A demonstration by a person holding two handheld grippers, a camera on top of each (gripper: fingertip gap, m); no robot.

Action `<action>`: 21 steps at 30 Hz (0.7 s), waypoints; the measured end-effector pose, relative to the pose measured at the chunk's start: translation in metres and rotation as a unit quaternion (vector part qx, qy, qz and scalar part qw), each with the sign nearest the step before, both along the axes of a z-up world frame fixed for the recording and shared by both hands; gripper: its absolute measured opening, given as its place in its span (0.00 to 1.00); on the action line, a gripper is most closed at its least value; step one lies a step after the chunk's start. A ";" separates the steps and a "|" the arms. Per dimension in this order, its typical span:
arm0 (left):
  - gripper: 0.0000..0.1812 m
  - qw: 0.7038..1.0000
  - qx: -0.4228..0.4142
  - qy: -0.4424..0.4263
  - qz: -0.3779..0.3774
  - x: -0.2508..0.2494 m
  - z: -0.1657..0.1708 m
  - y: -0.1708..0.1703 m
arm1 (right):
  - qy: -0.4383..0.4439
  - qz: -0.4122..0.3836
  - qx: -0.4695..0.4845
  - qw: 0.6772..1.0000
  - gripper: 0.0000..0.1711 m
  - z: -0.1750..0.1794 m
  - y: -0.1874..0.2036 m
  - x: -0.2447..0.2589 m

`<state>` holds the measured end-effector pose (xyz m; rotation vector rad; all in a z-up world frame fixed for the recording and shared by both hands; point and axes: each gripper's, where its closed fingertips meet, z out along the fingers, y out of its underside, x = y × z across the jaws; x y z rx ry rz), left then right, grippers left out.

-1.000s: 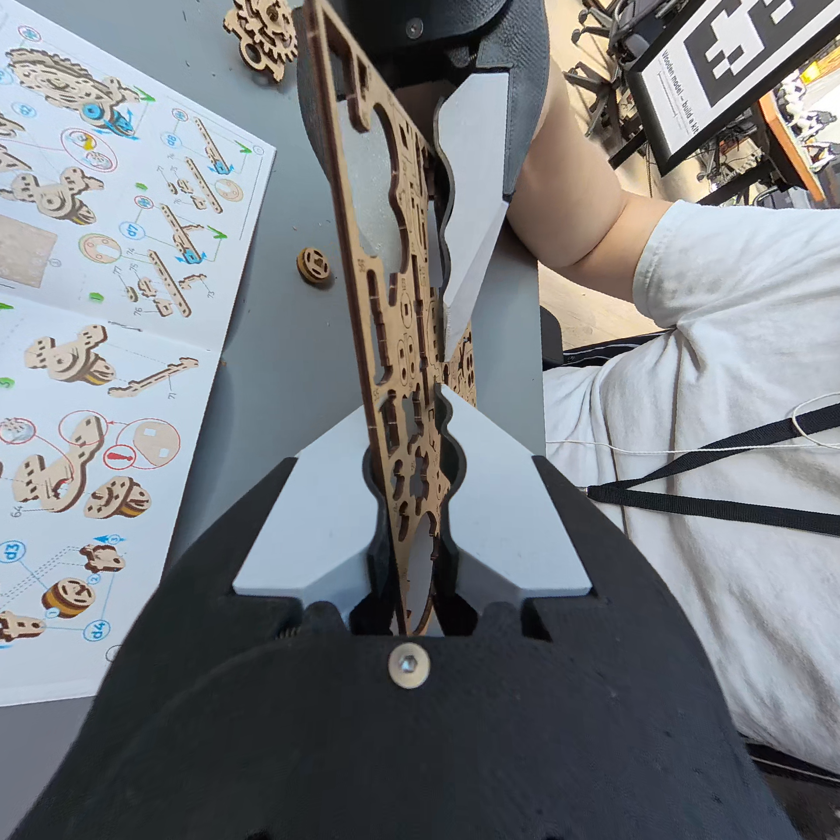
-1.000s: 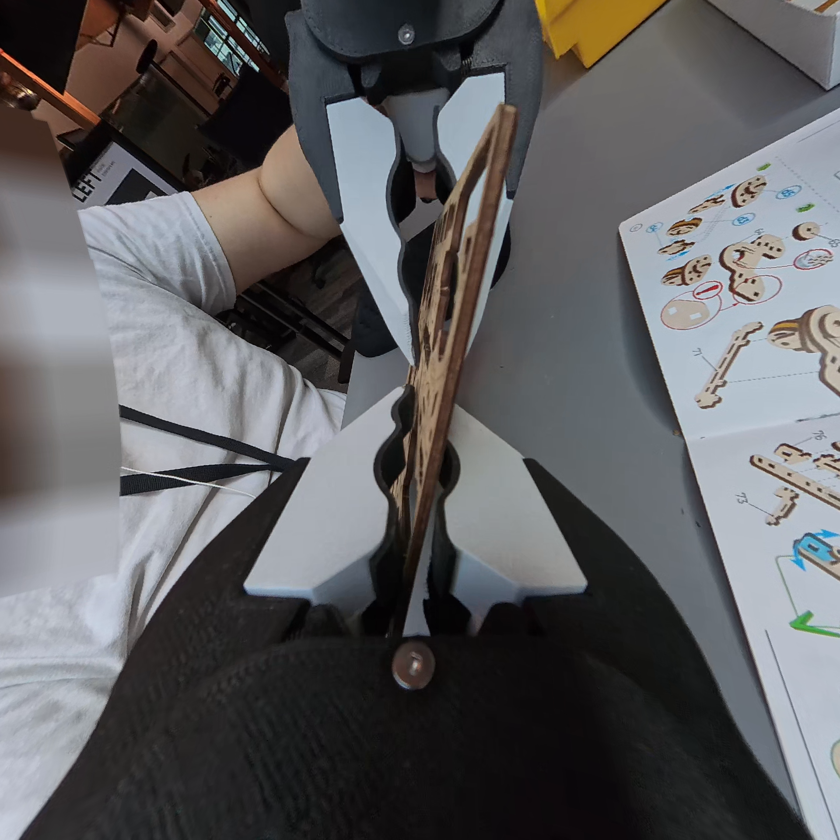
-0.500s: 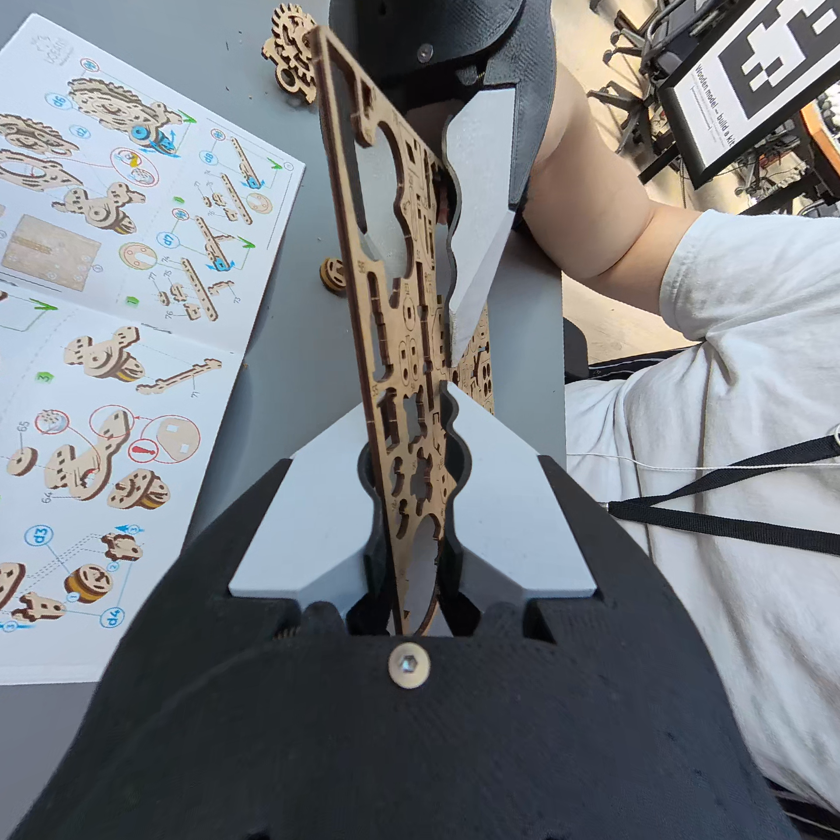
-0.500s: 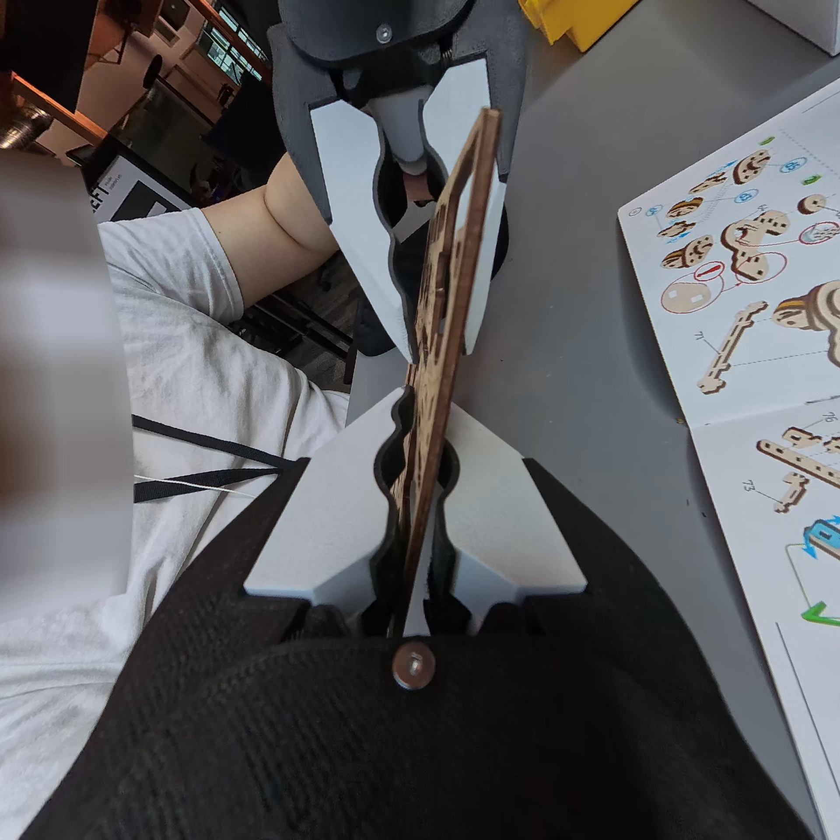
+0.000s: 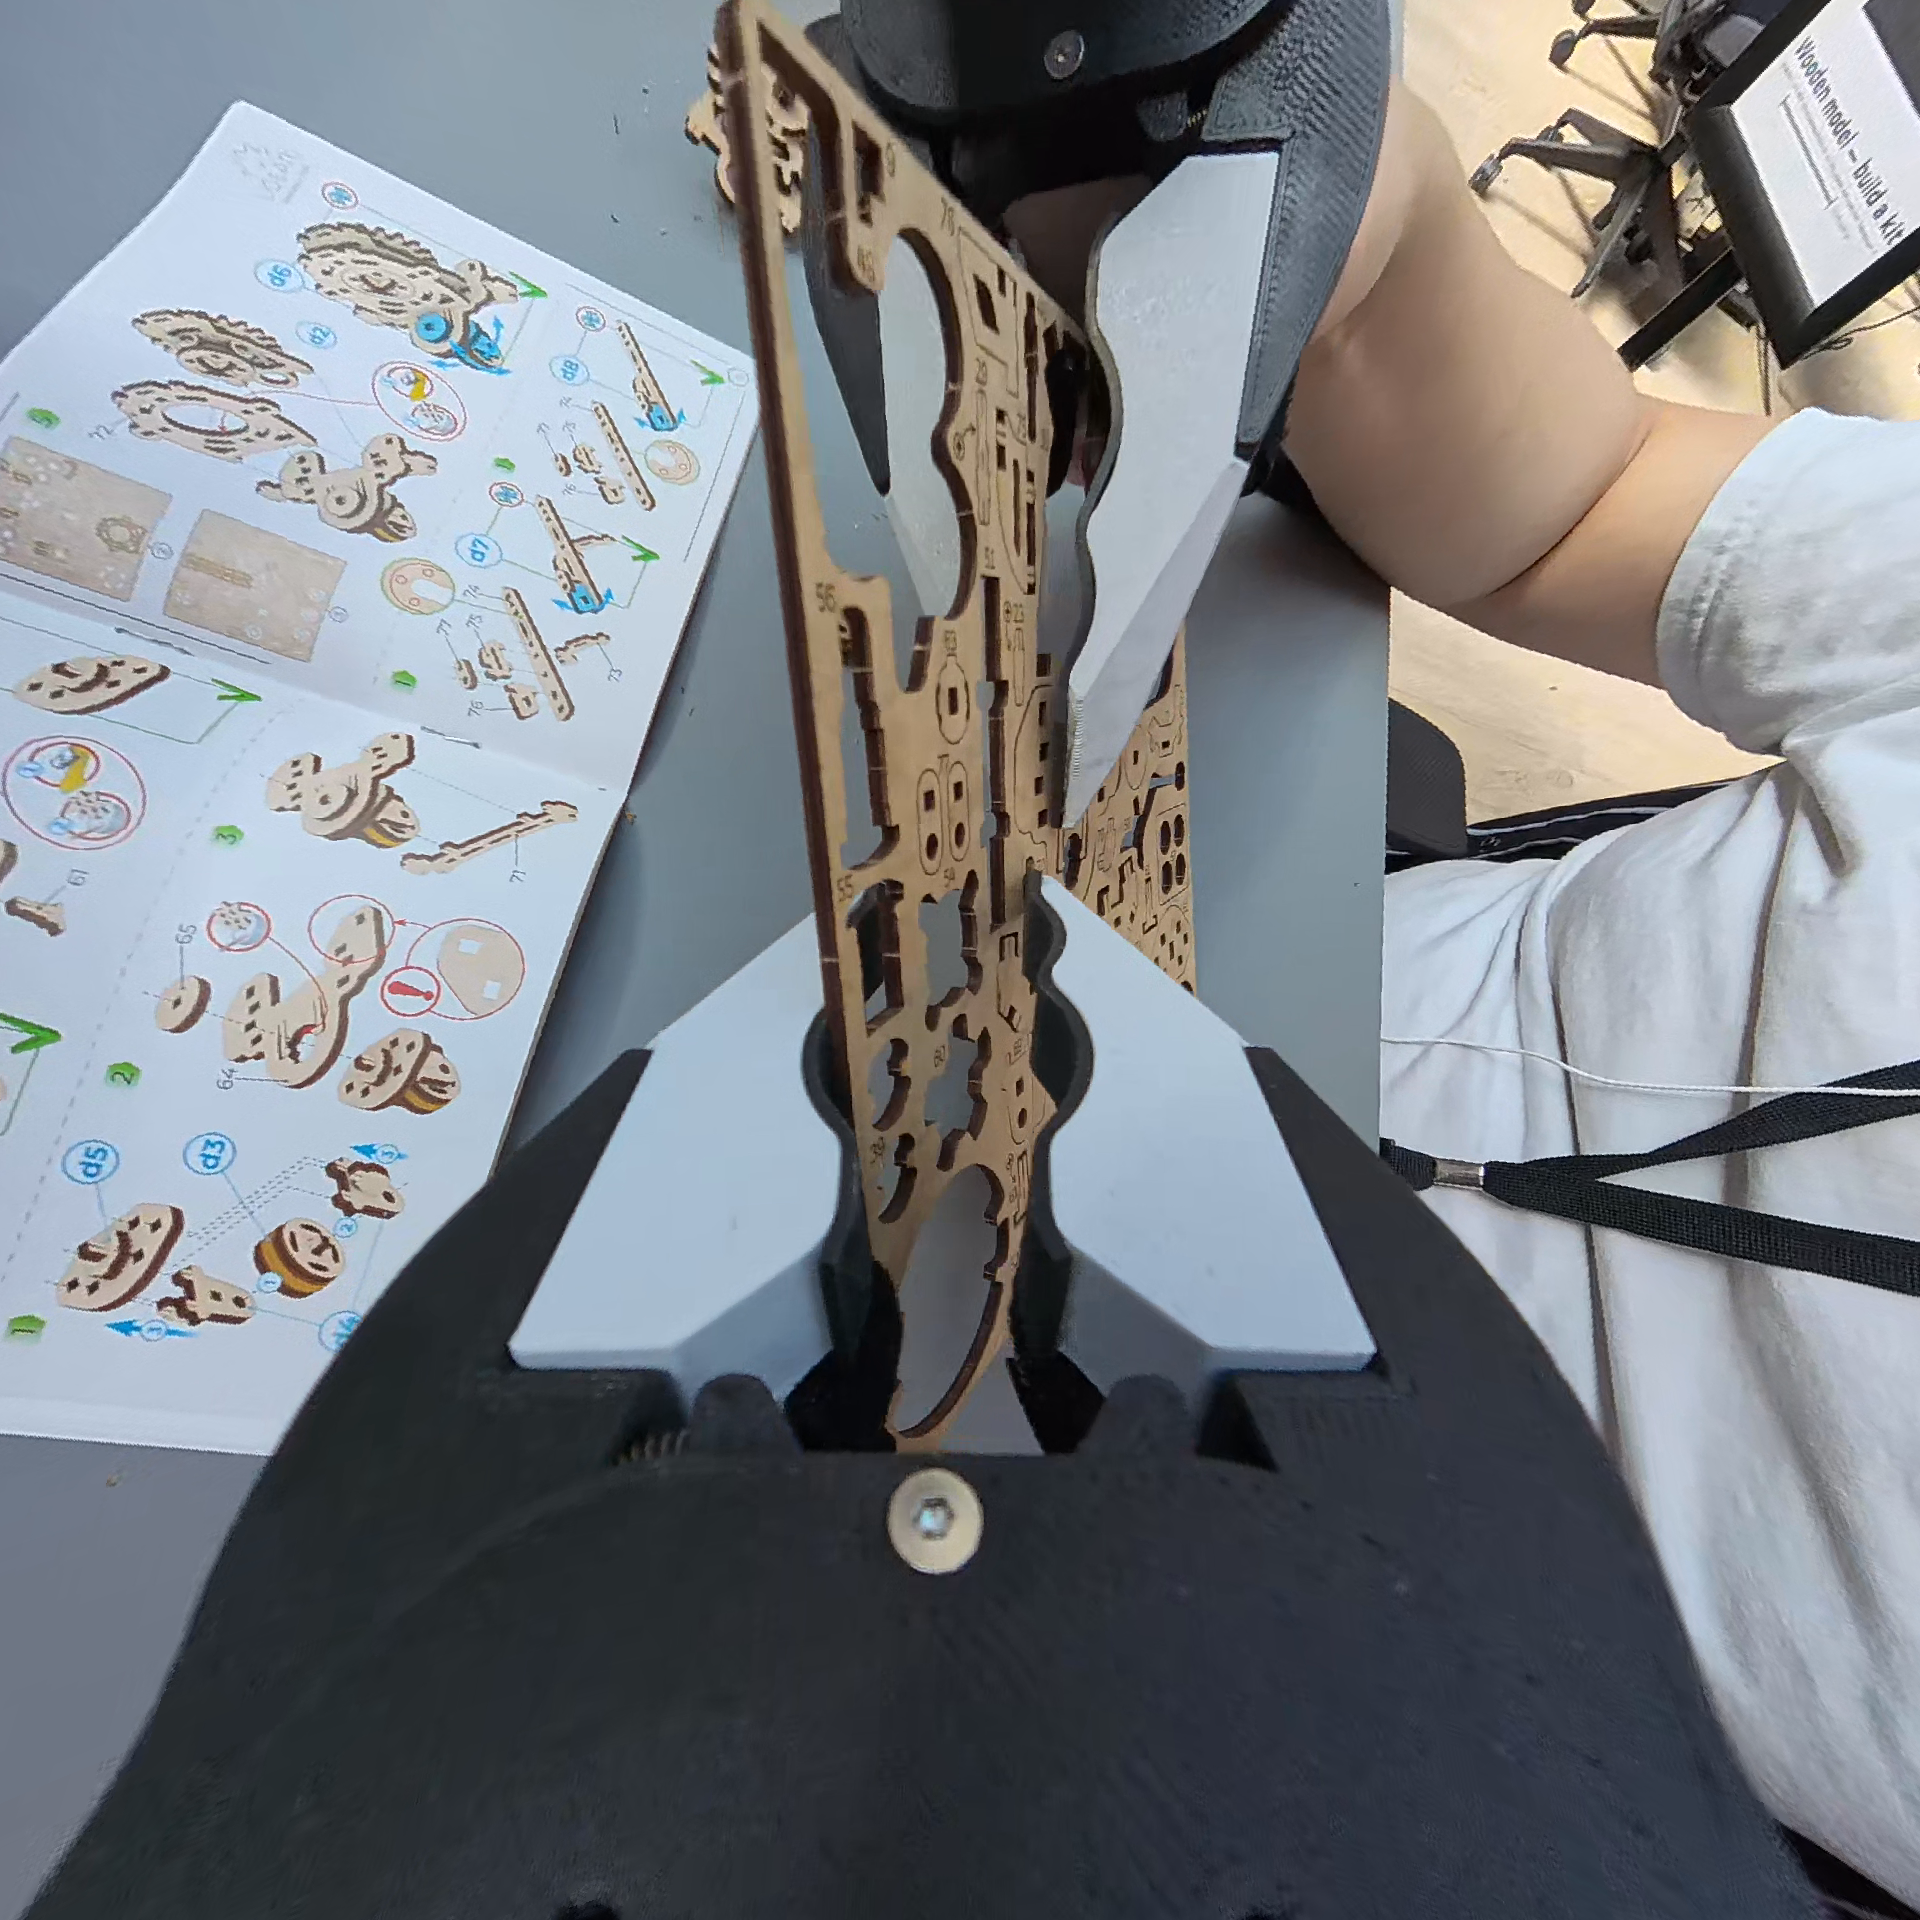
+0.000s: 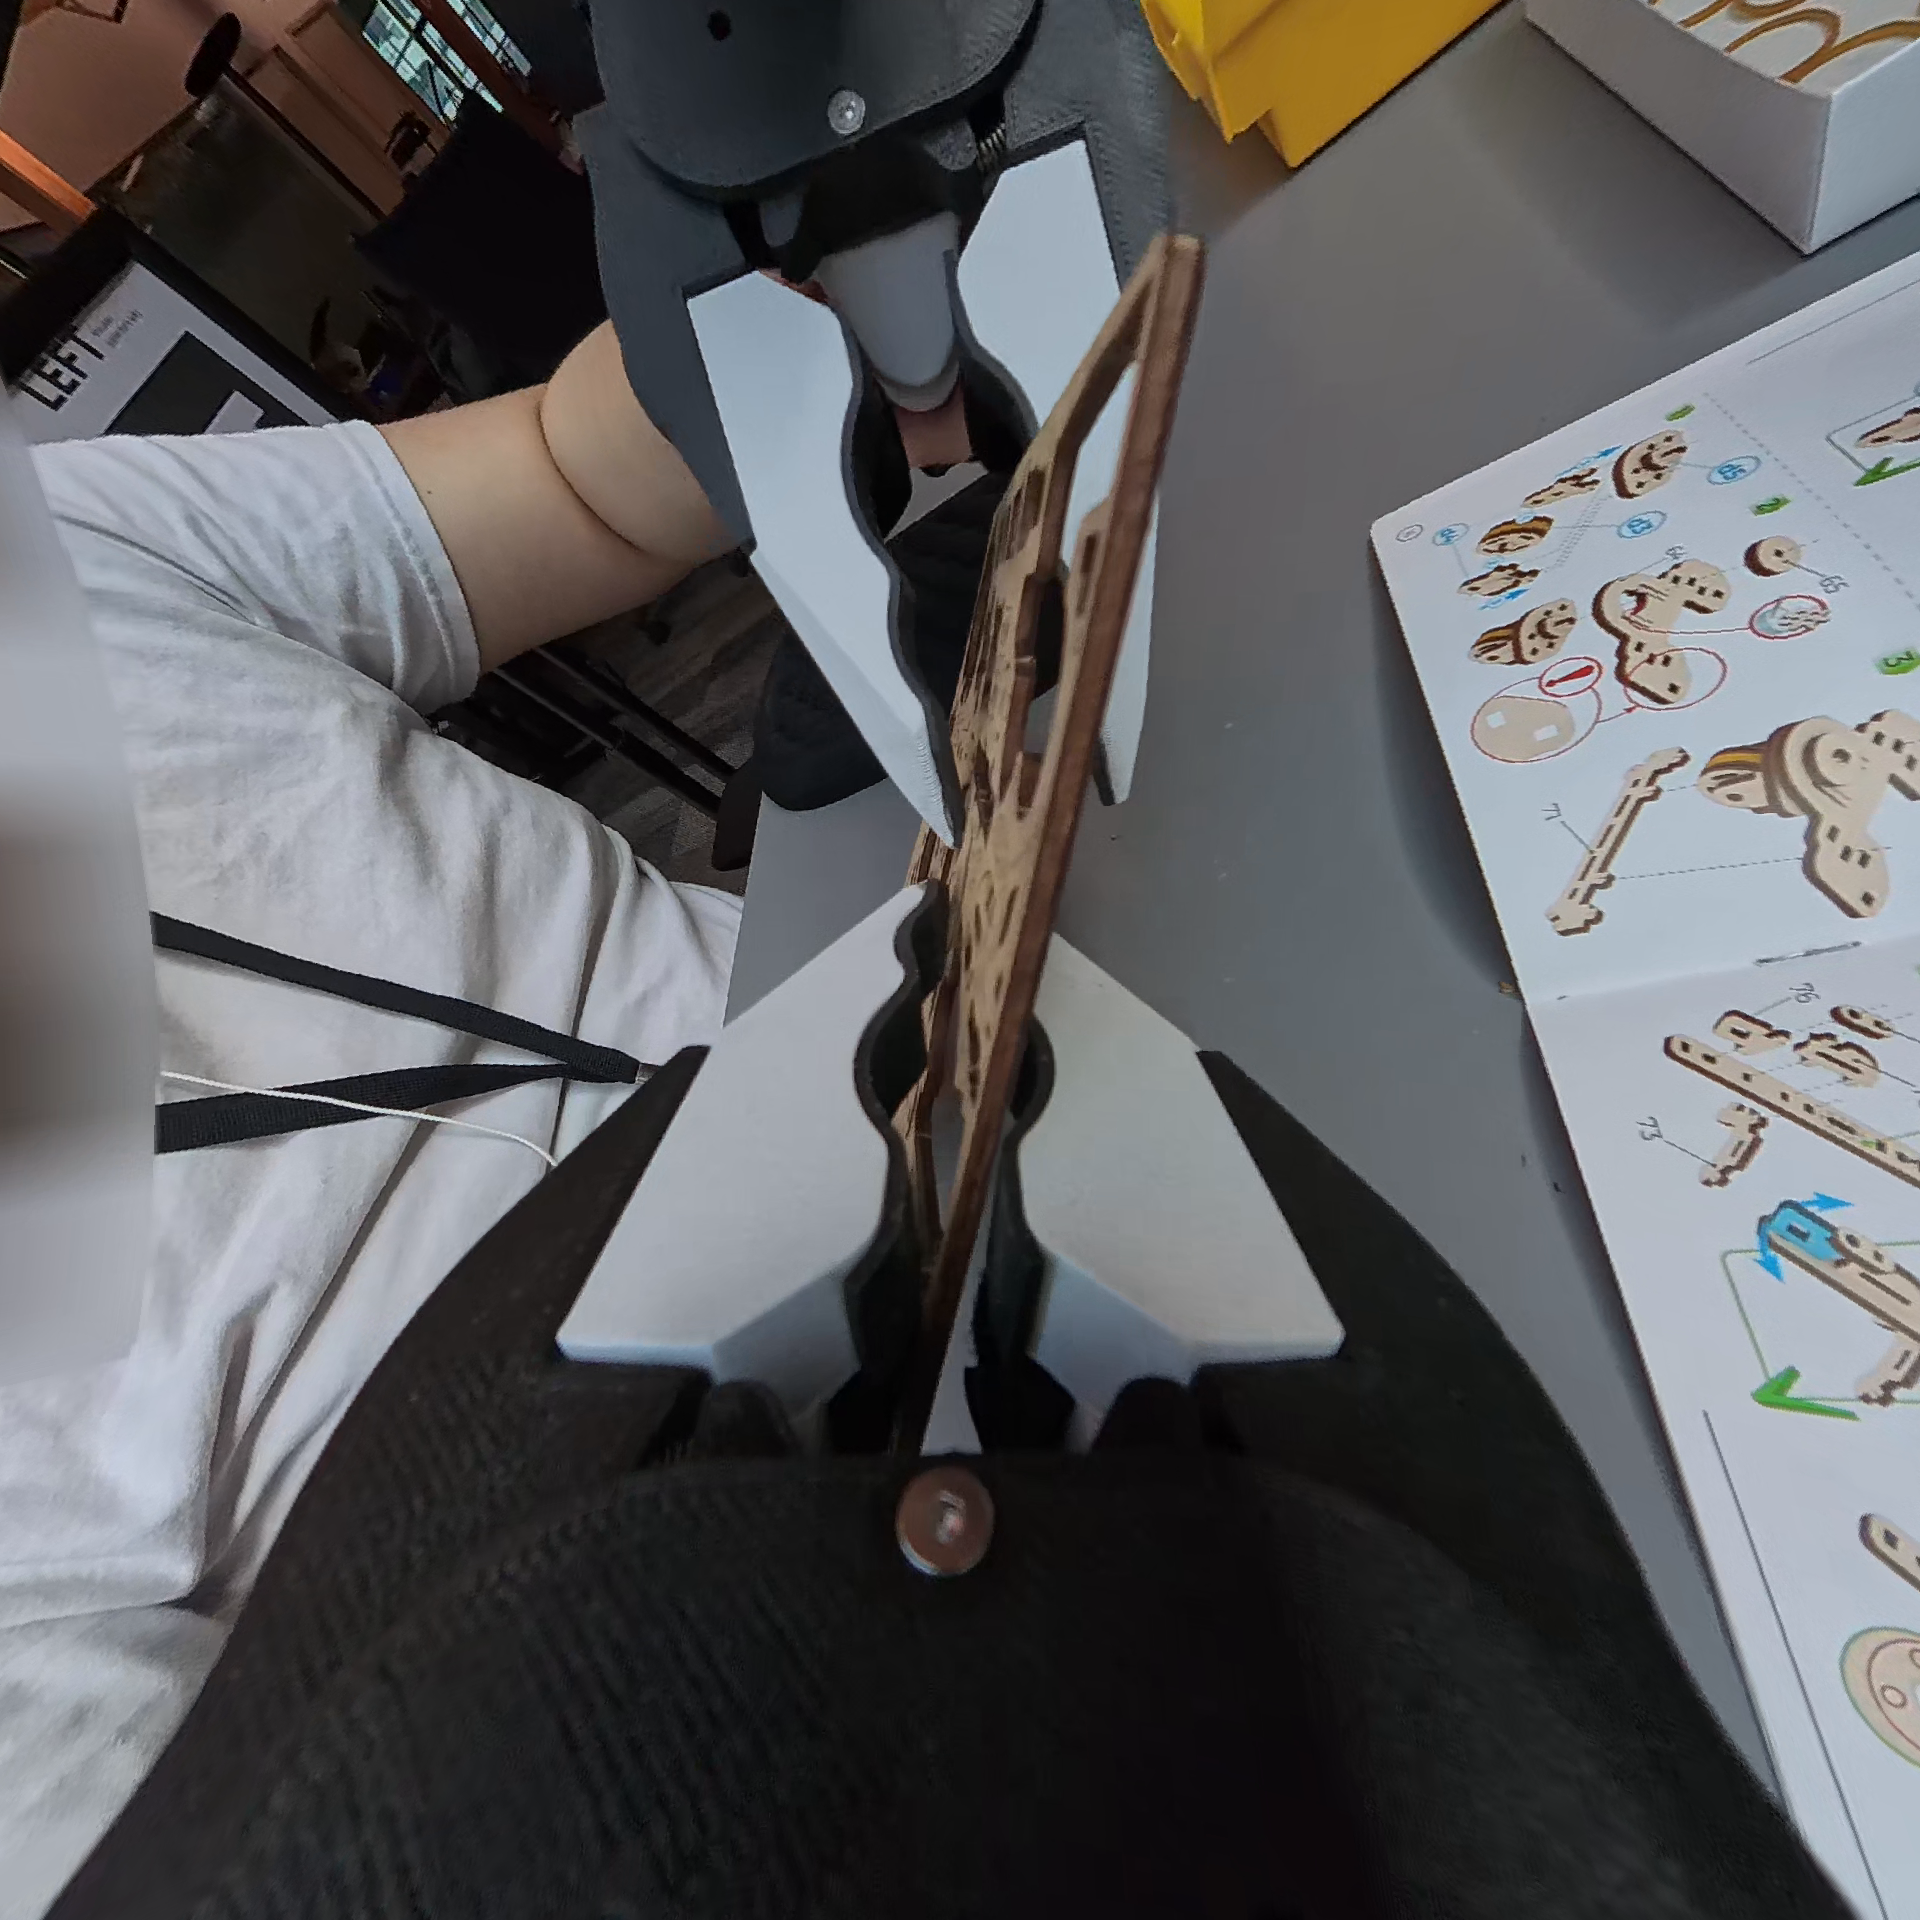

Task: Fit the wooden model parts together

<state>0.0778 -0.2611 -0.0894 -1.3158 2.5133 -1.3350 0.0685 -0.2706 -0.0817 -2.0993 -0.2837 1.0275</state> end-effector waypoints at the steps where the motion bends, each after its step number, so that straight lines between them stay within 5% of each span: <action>1: 0.13 1.000 -0.010 0.007 0.001 0.000 0.001 0.000 | -0.004 -0.004 0.004 1.000 0.01 0.001 0.001 0.001; 7: 0.03 0.992 -0.119 0.040 -0.033 -0.010 0.016 -0.008 | -0.001 0.005 0.034 0.999 0.01 0.011 0.001 -0.004; 21: 0.09 0.996 -0.092 0.001 0.021 0.003 0.011 -0.001 | 0.000 -0.018 0.020 1.000 0.01 0.007 0.005 0.002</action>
